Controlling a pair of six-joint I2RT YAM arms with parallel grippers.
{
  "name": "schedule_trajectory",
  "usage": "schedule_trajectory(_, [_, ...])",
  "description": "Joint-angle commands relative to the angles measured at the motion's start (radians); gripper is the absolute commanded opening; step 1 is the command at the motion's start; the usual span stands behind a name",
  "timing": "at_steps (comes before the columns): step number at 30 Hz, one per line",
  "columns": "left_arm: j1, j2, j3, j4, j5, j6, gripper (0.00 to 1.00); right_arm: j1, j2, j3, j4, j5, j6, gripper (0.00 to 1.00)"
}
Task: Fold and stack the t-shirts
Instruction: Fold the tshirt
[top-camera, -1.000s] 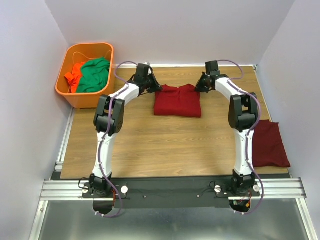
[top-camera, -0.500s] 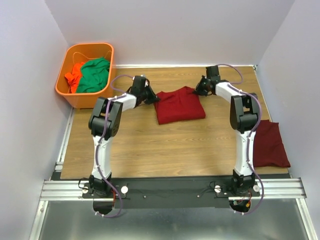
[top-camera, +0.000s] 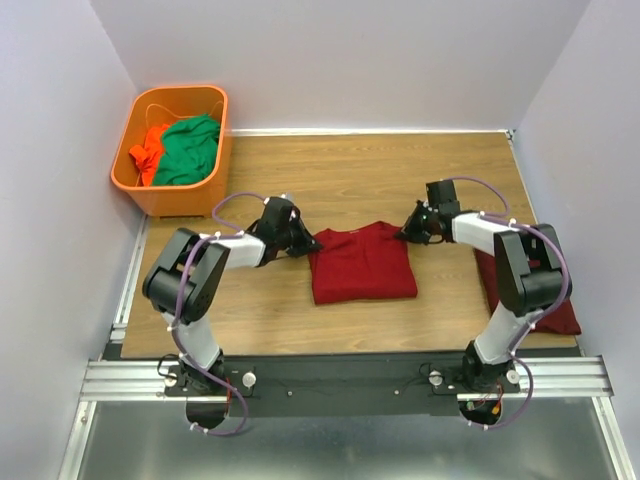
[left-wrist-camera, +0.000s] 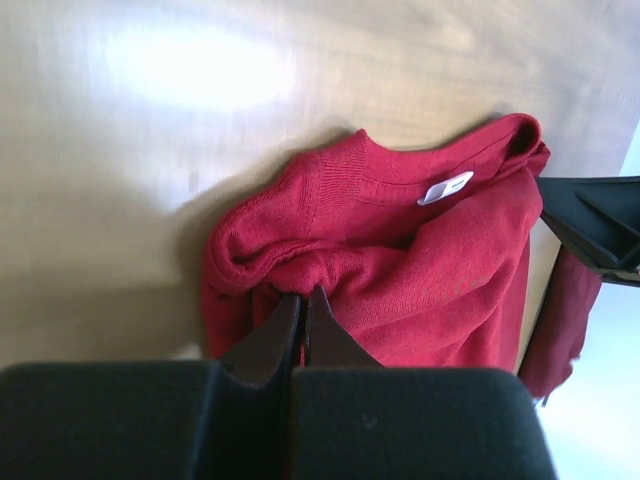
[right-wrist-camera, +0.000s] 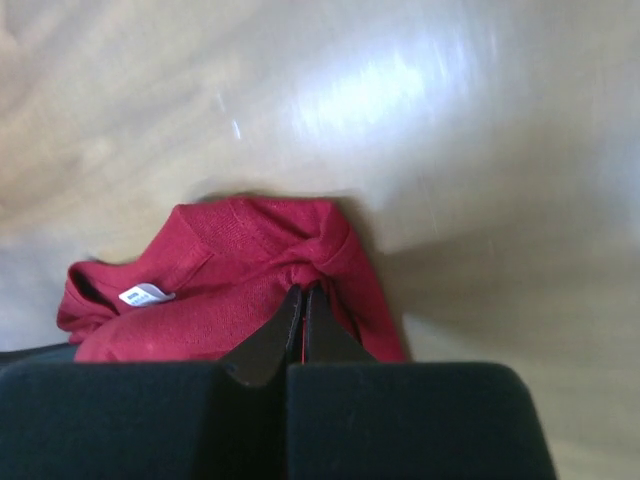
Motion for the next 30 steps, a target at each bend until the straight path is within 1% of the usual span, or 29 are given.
schedule_trajectory(1, [-0.007, -0.082, -0.048, -0.030, -0.038, 0.025, 0.00, 0.010, -0.076, -0.076, -0.062, 0.014, -0.023, 0.01])
schedule_trajectory(6, [-0.007, -0.152, -0.022, -0.087, -0.039, 0.074, 0.00, 0.010, -0.152, -0.059, -0.069, 0.003, -0.034, 0.01])
schedule_trajectory(10, [-0.006, -0.198, 0.002, -0.136, -0.051, 0.103, 0.00, 0.010, -0.212, -0.030, -0.085, 0.028, -0.030, 0.01])
schedule_trajectory(17, [0.025, -0.243, 0.033, -0.176, -0.056, 0.119, 0.00, 0.009, -0.242, 0.042, -0.128, 0.055, -0.044, 0.01])
schedule_trajectory(23, [0.089, -0.212, 0.056, -0.177, -0.044, 0.143, 0.00, 0.004, -0.189, 0.136, -0.146, 0.065, -0.052, 0.01])
schedule_trajectory(27, [0.128, -0.151, 0.107, -0.171, -0.039, 0.162, 0.00, -0.002, -0.108, 0.214, -0.146, 0.074, -0.052, 0.01])
schedule_trajectory(30, [0.157, -0.065, 0.163, -0.164, -0.028, 0.177, 0.00, -0.007, -0.019, 0.289, -0.146, 0.074, -0.058, 0.01])
